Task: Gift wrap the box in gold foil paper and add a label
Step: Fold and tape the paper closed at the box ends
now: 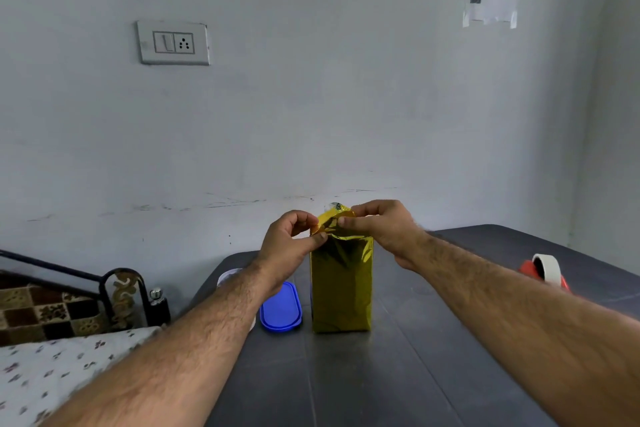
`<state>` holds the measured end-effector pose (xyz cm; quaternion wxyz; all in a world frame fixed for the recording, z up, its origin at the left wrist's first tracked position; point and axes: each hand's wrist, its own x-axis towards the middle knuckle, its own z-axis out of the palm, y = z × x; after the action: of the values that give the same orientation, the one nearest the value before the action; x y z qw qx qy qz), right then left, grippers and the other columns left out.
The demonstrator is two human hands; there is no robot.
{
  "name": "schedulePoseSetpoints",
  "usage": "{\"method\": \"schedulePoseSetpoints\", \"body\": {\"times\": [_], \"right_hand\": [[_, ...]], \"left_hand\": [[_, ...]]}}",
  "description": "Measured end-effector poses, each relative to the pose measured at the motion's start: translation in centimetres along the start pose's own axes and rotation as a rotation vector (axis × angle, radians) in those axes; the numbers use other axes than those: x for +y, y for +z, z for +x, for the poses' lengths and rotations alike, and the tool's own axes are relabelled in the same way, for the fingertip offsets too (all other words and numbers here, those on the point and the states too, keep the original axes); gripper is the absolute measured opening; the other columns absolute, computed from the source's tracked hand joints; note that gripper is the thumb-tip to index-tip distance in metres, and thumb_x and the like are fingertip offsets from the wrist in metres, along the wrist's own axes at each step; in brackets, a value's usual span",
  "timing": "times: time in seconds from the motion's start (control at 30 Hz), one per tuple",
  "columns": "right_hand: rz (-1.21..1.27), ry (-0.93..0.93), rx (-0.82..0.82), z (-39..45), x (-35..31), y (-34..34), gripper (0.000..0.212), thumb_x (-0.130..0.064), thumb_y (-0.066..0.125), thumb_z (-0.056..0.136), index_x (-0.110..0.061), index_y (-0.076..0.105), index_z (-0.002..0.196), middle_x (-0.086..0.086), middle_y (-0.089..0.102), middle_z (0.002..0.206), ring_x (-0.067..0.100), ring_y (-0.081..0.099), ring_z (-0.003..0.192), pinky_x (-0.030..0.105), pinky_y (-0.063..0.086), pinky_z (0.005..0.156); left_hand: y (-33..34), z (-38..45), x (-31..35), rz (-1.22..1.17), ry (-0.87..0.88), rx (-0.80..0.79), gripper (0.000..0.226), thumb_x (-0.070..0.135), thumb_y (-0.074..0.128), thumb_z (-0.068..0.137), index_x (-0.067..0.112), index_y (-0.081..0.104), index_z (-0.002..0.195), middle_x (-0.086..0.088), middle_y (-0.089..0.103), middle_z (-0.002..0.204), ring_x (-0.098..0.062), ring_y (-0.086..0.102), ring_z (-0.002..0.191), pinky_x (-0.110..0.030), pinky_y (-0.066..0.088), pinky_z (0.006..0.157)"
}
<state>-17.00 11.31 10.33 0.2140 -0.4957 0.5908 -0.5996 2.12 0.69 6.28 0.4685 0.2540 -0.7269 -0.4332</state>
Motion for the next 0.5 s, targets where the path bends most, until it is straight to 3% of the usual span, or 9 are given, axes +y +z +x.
{"method": "schedulePoseSetpoints", "body": {"times": [0.1, 0.27, 0.37, 0.43, 0.5], "right_hand": [[-0.007, -0.008, 0.032, 0.3, 0.0, 0.0, 0.022, -0.033, 0.090, 0.084, -0.014, 0.083, 0.093, 0.000, 0.081, 0.092, 0.010, 0.075, 0.092, 0.017, 0.053, 0.068], [-0.050, -0.007, 0.053, 0.3, -0.2, -1.0, 0.024, -0.038, 0.085, 0.089, -0.021, 0.080, 0.104, -0.001, 0.079, 0.100, 0.011, 0.073, 0.093, 0.018, 0.051, 0.063], [-0.058, -0.001, 0.098, -0.3, 0.6, -2.7, 0.019, -0.034, 0.084, 0.091, -0.022, 0.080, 0.105, -0.005, 0.079, 0.102, 0.008, 0.072, 0.099, 0.018, 0.050, 0.071], [-0.092, 0.018, 0.150, -1.0, 1.5, -4.3, 0.015, -0.033, 0.084, 0.091, -0.023, 0.081, 0.101, -0.007, 0.078, 0.100, 0.006, 0.070, 0.097, 0.018, 0.050, 0.072], [-0.135, 0.050, 0.190, -1.6, 2.5, -6.2, 0.010, -0.031, 0.084, 0.090, -0.024, 0.081, 0.097, -0.009, 0.077, 0.095, 0.006, 0.068, 0.089, 0.022, 0.050, 0.070]], "left_hand": [[0.1, 0.0, 0.0, -0.031, 0.003, 0.030, 0.026, 0.015, 0.082, 0.090, 0.027, 0.072, 0.112, 0.008, 0.075, 0.114, -0.010, 0.068, 0.117, -0.032, 0.058, 0.099], [0.7, 0.0, 1.0, 0.035, 0.076, 0.109, 0.025, 0.016, 0.073, 0.098, 0.025, 0.066, 0.120, 0.007, 0.071, 0.116, -0.013, 0.066, 0.115, -0.029, 0.057, 0.098], [1.5, -0.8, 1.8, 0.330, 0.358, 0.202, 0.027, 0.020, 0.073, 0.097, 0.021, 0.064, 0.123, 0.010, 0.068, 0.121, -0.008, 0.062, 0.116, -0.027, 0.050, 0.101], [2.6, -1.7, 2.4, 0.494, 0.572, 0.256, 0.028, 0.021, 0.075, 0.095, 0.019, 0.066, 0.122, 0.009, 0.069, 0.118, -0.011, 0.063, 0.113, -0.034, 0.046, 0.102], [3.9, -2.8, 3.2, 0.621, 0.678, 0.282, 0.029, 0.023, 0.078, 0.091, 0.023, 0.068, 0.118, 0.011, 0.070, 0.116, -0.014, 0.063, 0.113, -0.039, 0.037, 0.102]]}}
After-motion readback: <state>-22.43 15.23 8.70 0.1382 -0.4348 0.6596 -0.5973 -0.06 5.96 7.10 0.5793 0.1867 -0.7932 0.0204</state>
